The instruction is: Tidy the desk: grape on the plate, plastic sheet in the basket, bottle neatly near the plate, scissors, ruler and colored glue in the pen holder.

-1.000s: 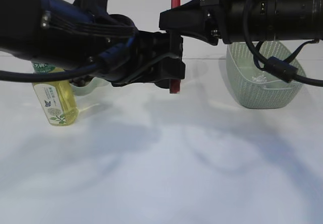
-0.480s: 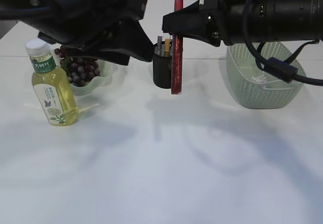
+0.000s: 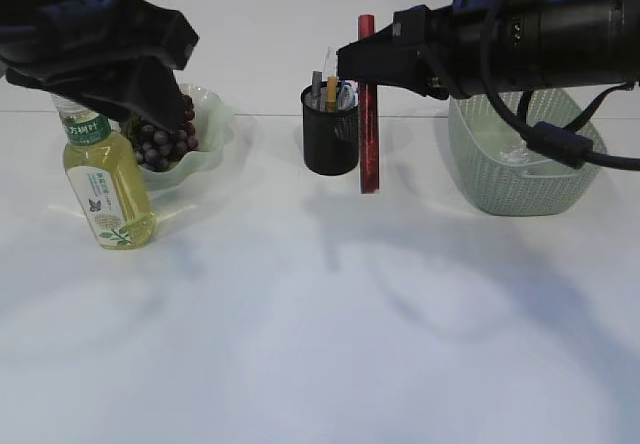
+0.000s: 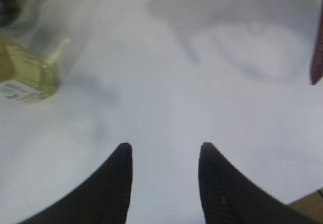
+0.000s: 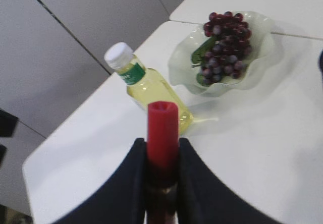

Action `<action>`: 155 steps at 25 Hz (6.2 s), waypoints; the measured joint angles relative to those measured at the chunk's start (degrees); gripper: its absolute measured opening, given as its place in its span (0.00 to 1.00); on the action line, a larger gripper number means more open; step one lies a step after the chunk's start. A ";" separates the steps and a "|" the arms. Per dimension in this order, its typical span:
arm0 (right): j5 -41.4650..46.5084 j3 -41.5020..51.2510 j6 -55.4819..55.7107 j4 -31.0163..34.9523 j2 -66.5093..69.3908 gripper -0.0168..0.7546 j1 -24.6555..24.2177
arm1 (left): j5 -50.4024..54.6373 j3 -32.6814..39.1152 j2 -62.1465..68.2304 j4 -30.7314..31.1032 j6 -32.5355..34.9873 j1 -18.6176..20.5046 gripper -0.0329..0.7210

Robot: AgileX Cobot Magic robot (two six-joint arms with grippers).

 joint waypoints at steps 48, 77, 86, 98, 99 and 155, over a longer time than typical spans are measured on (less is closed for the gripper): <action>-20.03 -49.92 -26.31 11.38 42.16 0.19 1.70 | -9.80 -0.10 0.00 21.28 -2.93 0.00 0.44; -21.70 -50.07 -31.18 11.59 45.12 0.20 1.80 | -12.62 -0.10 0.00 21.50 -2.93 0.00 0.44; -21.70 -50.07 -28.00 11.59 45.12 0.22 1.80 | -12.62 -0.10 0.00 21.63 -2.93 0.00 0.44; -23.06 -50.07 -26.89 11.59 45.12 0.38 1.80 | -12.62 -0.10 0.00 22.89 -2.93 0.00 0.44; -23.06 -50.07 -26.27 11.59 45.12 0.38 1.80 | -12.62 -0.10 0.00 23.12 -2.93 0.00 0.44; 29.70 -25.93 79.70 -95.97 -7.73 0.69 0.00 | 10.21 -12.80 2.32 -1.75 5.35 0.00 0.44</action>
